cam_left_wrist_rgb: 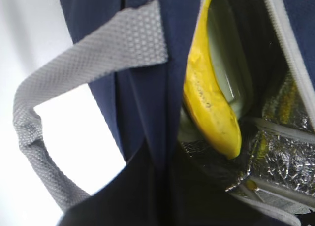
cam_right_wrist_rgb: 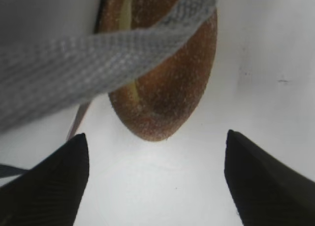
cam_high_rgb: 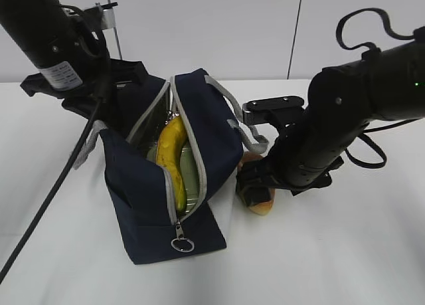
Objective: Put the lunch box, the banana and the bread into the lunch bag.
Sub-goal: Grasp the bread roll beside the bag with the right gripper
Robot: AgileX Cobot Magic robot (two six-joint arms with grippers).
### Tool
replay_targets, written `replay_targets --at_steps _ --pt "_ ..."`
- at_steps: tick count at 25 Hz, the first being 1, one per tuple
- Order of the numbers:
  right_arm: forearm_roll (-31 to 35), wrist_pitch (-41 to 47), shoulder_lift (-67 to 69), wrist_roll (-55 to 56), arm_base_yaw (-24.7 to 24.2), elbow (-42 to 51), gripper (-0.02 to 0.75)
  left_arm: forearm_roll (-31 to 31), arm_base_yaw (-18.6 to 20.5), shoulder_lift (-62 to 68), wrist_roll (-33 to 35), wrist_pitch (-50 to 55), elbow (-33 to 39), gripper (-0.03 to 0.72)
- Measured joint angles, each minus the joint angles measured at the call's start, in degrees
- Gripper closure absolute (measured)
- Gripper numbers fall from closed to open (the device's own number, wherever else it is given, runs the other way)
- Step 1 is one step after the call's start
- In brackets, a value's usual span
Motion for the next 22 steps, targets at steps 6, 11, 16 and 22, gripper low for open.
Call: replay_targets --at_steps 6,11,16,22 --pt "0.27 -1.12 3.59 -0.12 -0.22 -3.59 0.083 0.34 0.00 0.00 0.00 0.10 0.00 0.691" --pt "0.27 -1.46 6.02 -0.34 -0.22 -5.93 0.083 0.39 0.00 0.00 0.04 0.10 0.00 0.691" --pt "0.27 -1.46 7.90 -0.34 -0.22 -6.57 0.098 0.50 0.00 0.00 0.04 0.10 0.00 0.691" --pt "0.16 -0.96 8.14 -0.34 -0.22 -6.94 0.266 0.60 0.00 0.00 0.04 0.10 0.00 0.691"
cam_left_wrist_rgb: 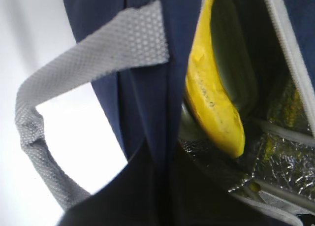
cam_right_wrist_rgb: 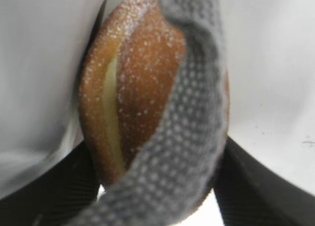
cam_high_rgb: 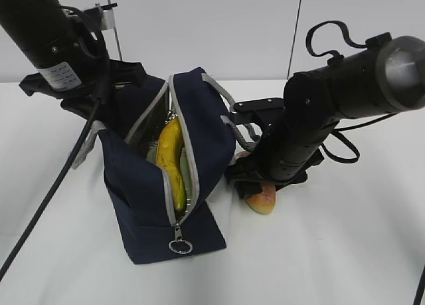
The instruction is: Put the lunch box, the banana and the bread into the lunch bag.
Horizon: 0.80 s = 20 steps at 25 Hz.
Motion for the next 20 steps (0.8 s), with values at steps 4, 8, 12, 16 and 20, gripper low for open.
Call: replay_targets --at_steps 4,8,12,16,20 --pt "-2.22 2.43 0.00 0.53 0.00 -0.22 0.287 0.00 0.00 0.00 0.00 0.00 0.00 0.691" --pt "-10.46 7.72 -1.57 6.57 -0.39 -0.22 0.290 0.02 0.00 0.00 0.00 0.01 0.00 0.691" --pt "-22.97 14.20 -5.22 14.18 -1.52 -0.22 0.293 0.07 0.00 0.00 0.00 0.06 0.00 0.691" --pt "-25.59 16.27 -9.40 16.95 -3.04 -0.22 0.293 0.14 0.00 0.00 0.00 0.14 0.00 0.691" --pt "-24.25 16.44 -14.97 17.15 -4.57 -0.22 0.293 0.20 0.00 0.00 0.00 0.18 0.00 0.691"
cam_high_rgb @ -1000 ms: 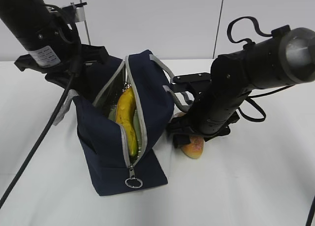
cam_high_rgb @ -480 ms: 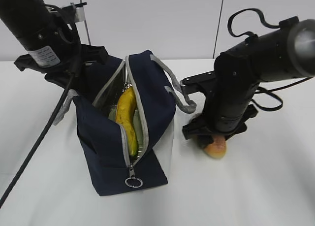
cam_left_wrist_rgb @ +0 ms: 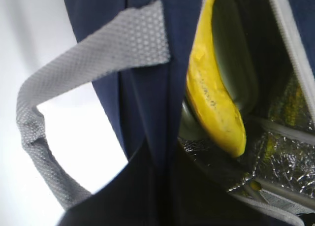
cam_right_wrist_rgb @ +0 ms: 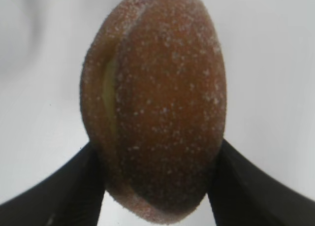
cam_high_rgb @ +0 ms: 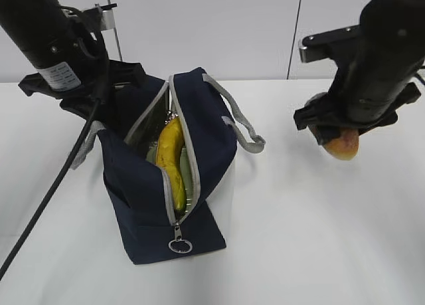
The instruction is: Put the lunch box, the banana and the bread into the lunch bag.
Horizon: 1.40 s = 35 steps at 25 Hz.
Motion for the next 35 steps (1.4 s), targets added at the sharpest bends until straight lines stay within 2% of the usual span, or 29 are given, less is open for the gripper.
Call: replay_targets --at_steps 4,12,18,22,35 --pt "9.57 -0.61 -5.73 -7.93 -0.15 0.00 0.293 0.00 0.00 0.00 0.00 0.00 0.00 0.691" --pt "48.65 0.82 -9.98 -36.71 -0.15 0.10 0.293 0.00 0.00 0.00 0.00 0.00 0.00 0.691" --pt "71.02 3.63 -9.98 -50.51 -0.15 0.10 0.293 0.00 0.00 0.00 0.00 0.00 0.00 0.691" --pt "76.44 4.20 -9.98 -52.96 -0.15 0.10 0.294 0.00 0.00 0.00 0.00 -0.05 0.00 0.691" --pt "79.63 8.59 1.00 -53.17 0.58 -6.20 0.294 -0.24 0.00 0.00 0.00 -0.37 0.00 0.691"
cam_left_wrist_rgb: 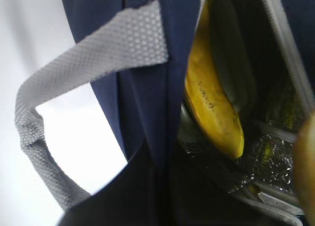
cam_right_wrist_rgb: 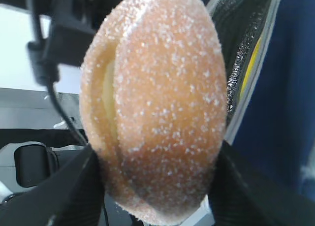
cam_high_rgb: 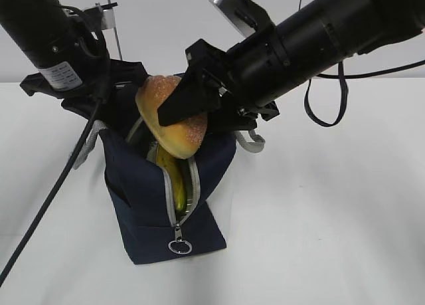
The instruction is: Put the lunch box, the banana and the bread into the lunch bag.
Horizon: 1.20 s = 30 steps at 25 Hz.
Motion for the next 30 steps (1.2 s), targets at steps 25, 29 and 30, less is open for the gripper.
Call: replay_targets --at_steps 25,29,30 --pt "-10.27 0.39 14.26 8.90 0.72 -10.29 0.237 -0.81 0.00 0.00 0.00 -0.72 0.00 0.691" --pt "-9.89 0.60 14.38 8.90 0.72 -10.29 0.099 -0.81 0.00 0.00 0.00 -0.71 0.00 0.691" --pt "-9.62 0.74 14.38 8.90 0.72 -10.39 0.090 -0.81 0.00 0.00 0.00 -0.71 0.00 0.691"
